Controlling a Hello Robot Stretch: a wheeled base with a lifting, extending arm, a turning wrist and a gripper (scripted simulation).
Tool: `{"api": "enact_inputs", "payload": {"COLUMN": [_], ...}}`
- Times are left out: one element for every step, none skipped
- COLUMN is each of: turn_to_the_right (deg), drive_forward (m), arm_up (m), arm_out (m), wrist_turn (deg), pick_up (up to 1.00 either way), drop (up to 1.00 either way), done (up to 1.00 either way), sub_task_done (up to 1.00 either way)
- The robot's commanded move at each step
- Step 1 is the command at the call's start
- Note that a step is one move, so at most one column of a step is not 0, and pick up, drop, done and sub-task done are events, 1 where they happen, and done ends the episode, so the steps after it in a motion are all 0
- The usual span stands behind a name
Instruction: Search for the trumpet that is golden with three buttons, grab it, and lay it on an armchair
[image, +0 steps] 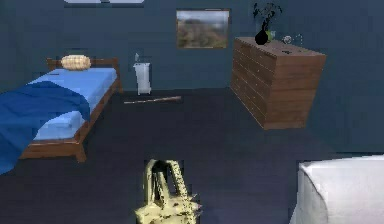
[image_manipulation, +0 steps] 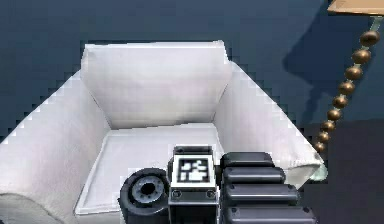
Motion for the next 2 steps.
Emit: {"api": "enact_inputs", "payload": {"turn_to_the_right": [0.0,0.0], "drive_forward": [0.0,0.0], "arm_up": [0.0,0.0], "arm_out": [0.48,0.0], "wrist_turn": [0.0,45.0], "pick_up": [0.0,0.0], "drop": [0.0,0.0], "done": [0.0,0.0], "sub_task_done": [0.0,0.0]}}
